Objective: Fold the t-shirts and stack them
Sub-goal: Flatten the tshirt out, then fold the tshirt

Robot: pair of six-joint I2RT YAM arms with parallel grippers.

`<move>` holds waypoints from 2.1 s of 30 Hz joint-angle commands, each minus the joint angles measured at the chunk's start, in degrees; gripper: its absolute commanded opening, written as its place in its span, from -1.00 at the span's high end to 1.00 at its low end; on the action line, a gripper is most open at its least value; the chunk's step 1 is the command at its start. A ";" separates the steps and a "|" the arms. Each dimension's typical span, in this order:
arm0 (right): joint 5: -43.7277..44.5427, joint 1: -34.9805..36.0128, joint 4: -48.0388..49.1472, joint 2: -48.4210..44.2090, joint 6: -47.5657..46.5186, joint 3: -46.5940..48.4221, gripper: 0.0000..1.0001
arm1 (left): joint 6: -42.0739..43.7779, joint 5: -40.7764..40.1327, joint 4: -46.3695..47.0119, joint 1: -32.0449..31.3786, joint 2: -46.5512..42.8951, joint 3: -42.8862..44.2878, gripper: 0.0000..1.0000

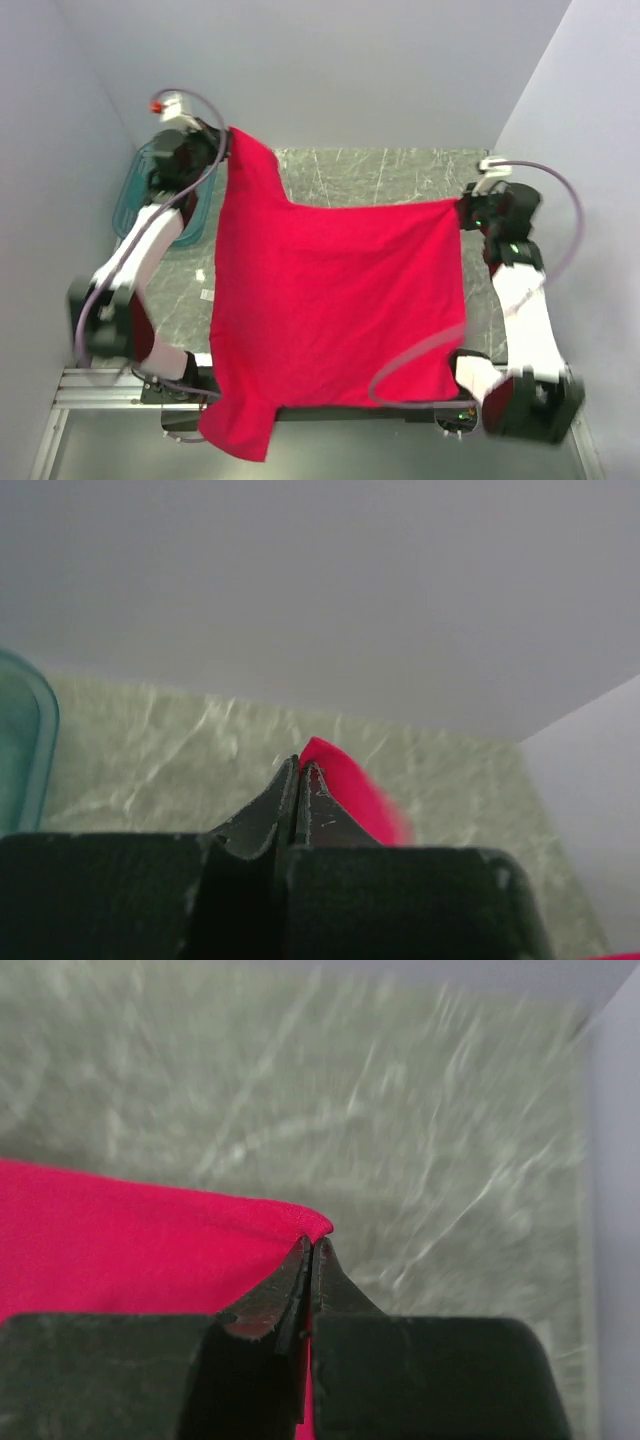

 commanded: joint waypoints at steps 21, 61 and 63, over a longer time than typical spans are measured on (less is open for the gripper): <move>7.82 2.97 3.97 55.72 -1.70 30.31 1.00 | 1.80 -3.69 -13.05 -2.99 48.15 37.49 0.99; -4.22 -2.74 7.40 37.70 -1.09 13.27 1.00 | 7.51 5.19 -3.03 -2.11 16.34 1.72 0.99; -4.75 -3.36 7.14 37.00 -1.35 12.48 1.00 | 8.30 4.92 -3.56 -2.11 15.46 1.02 0.99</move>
